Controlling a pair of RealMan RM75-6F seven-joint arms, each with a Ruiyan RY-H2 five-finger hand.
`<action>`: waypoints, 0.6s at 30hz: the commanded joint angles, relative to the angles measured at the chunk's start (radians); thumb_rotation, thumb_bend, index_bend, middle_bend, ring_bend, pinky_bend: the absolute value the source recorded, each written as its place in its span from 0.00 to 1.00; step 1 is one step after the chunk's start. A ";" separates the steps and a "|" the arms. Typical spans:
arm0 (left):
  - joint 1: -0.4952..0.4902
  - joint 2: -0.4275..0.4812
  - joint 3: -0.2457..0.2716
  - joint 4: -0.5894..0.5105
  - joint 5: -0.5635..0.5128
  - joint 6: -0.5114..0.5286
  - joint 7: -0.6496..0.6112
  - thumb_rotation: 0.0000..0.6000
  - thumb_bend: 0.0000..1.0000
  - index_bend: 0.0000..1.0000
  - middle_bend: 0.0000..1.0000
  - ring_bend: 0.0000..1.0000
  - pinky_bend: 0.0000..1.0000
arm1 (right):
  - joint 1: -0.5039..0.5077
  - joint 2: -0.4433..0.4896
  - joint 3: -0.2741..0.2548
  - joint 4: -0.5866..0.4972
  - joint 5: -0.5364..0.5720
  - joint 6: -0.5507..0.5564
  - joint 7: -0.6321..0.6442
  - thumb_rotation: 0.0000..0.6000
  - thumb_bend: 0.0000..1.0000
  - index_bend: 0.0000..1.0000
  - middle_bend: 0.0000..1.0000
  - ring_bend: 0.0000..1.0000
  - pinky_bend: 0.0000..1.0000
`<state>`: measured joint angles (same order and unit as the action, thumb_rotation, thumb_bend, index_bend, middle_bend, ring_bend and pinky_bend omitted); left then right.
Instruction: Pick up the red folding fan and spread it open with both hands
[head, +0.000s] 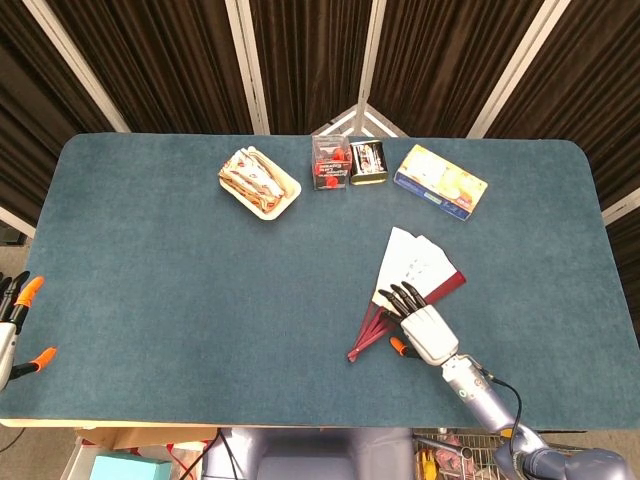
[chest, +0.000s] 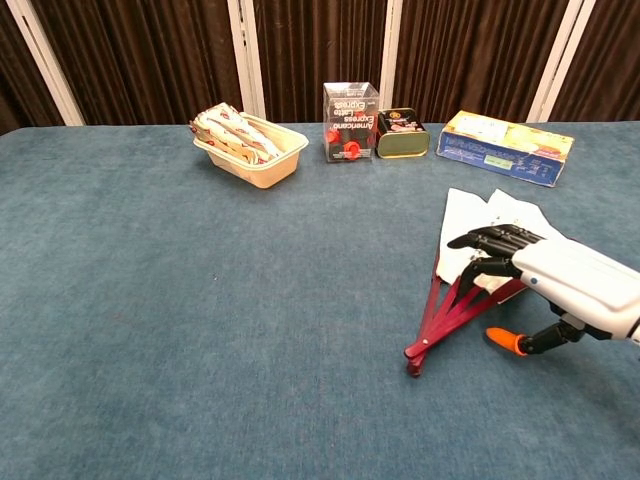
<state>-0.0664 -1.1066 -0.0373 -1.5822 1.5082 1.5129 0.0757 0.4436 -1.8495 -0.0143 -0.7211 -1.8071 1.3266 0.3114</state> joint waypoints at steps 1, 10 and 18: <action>0.000 0.000 -0.001 0.000 -0.002 -0.001 0.000 1.00 0.02 0.00 0.00 0.00 0.00 | 0.003 -0.012 -0.004 0.014 0.008 -0.001 0.007 1.00 0.35 0.42 0.15 0.01 0.00; -0.001 0.001 -0.002 -0.002 -0.007 -0.004 -0.004 1.00 0.02 0.00 0.00 0.00 0.00 | 0.010 -0.044 -0.009 0.048 0.027 -0.001 0.024 1.00 0.42 0.52 0.19 0.02 0.00; -0.003 0.002 -0.001 -0.004 -0.006 -0.008 -0.005 1.00 0.02 0.00 0.00 0.00 0.00 | 0.021 -0.041 -0.013 0.044 0.030 0.027 0.036 1.00 0.54 0.59 0.20 0.02 0.00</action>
<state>-0.0690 -1.1049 -0.0380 -1.5862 1.5020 1.5052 0.0705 0.4622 -1.8922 -0.0274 -0.6744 -1.7774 1.3515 0.3460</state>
